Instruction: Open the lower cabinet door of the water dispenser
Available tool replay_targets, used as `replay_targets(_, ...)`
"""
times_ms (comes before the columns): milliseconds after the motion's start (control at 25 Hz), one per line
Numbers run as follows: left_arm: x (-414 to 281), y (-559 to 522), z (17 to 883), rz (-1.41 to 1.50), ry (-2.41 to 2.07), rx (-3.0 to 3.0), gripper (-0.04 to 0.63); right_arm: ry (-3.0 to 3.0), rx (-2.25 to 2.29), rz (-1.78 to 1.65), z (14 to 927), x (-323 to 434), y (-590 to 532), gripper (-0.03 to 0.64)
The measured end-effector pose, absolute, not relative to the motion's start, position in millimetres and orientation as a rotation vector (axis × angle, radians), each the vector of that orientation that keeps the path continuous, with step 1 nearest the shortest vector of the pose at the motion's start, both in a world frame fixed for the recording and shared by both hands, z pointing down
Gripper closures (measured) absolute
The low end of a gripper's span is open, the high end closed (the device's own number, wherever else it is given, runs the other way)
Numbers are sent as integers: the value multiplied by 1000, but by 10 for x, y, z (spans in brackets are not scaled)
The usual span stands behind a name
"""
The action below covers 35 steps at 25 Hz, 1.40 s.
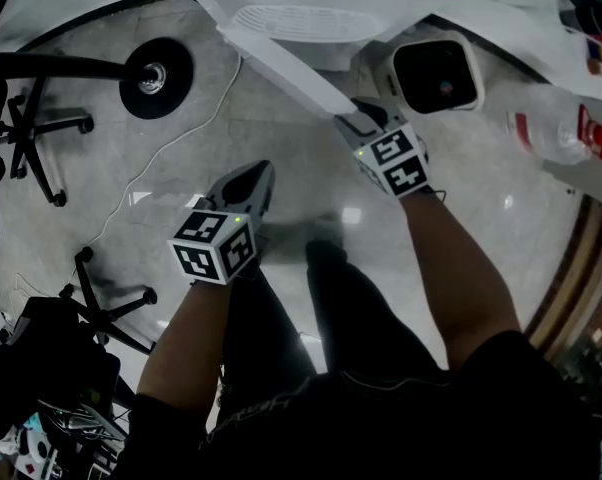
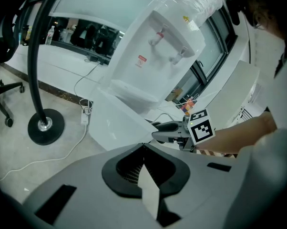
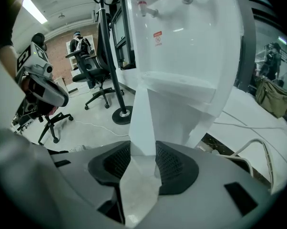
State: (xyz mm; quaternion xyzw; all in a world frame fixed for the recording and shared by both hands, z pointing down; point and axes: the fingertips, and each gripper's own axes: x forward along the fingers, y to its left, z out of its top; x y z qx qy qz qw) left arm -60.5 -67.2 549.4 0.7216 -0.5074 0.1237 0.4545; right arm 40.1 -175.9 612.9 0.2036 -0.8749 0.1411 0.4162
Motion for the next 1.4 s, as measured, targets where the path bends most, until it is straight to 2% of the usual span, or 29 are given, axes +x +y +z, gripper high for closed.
replay_targets(1400,-1706,-213,5232,360,-1098,1879,595,-2024,896,668,6153,-486,-775,443)
